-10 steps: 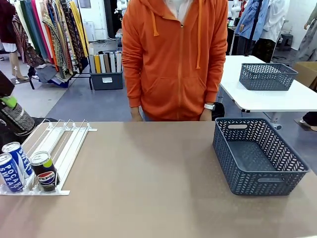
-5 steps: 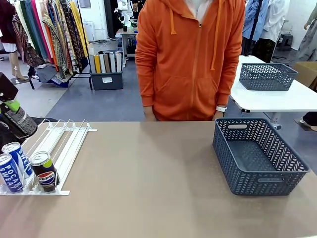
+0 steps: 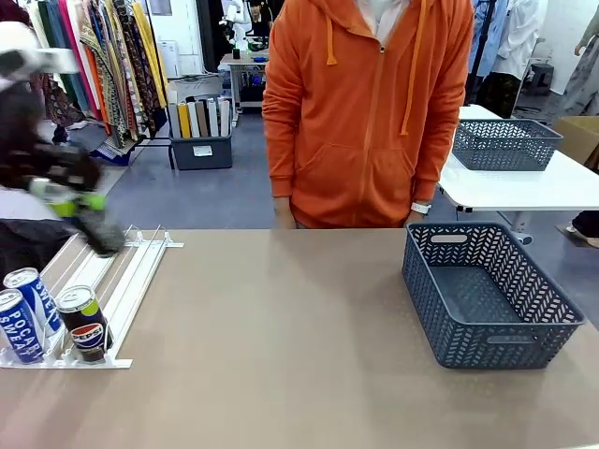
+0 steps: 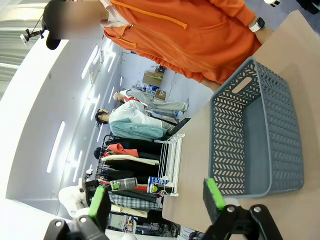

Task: Retrieve and store the cans from the dispenser.
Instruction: Pick up one can from the Automatic Can Dispenser and place it in the middle of the table.

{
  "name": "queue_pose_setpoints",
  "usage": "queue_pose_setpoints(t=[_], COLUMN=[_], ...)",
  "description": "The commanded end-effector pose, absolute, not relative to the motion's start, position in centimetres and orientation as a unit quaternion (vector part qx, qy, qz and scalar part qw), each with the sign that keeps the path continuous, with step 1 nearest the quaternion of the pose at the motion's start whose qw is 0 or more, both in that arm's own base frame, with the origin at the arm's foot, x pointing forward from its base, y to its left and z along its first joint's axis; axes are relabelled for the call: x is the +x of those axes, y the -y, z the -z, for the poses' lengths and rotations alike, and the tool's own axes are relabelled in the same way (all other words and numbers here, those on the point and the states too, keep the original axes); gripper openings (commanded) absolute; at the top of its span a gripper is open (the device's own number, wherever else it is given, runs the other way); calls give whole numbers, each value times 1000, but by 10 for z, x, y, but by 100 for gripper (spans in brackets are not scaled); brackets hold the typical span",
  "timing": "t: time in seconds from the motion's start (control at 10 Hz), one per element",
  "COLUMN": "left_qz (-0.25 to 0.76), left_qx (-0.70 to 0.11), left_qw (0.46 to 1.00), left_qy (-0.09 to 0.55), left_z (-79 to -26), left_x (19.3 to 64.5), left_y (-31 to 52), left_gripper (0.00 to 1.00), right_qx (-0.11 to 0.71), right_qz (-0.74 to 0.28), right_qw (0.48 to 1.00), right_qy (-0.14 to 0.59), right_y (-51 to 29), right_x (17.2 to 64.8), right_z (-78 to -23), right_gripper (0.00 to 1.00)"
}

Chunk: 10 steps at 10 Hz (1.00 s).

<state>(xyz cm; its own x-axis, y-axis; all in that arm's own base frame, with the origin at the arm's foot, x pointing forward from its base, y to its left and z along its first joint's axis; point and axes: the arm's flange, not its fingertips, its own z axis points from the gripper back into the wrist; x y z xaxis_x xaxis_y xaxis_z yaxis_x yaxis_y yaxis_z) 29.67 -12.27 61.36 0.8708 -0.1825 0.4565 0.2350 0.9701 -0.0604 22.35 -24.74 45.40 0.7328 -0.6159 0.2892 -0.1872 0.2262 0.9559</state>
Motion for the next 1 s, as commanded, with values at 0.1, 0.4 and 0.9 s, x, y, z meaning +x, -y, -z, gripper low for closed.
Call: queue_pose_setpoints(t=[0.1, 0.4, 0.9], left_qz=[222, 301, 324], left_qx=[-53, -18, 8], left_qw=[952, 938, 938], left_qy=[204, 169, 120], left_z=[-578, -496, -405], left_x=[343, 379, 424], left_y=[287, 419, 455], left_gripper=[0, 0, 0], right_qx=[605, 605, 605], right_qz=[145, 145, 145], right_qw=[706, 706, 706], right_qy=[339, 339, 339], right_y=[249, 249, 249], right_x=[224, 224, 224], right_z=[-458, -458, -458], right_gripper=[100, 100, 100])
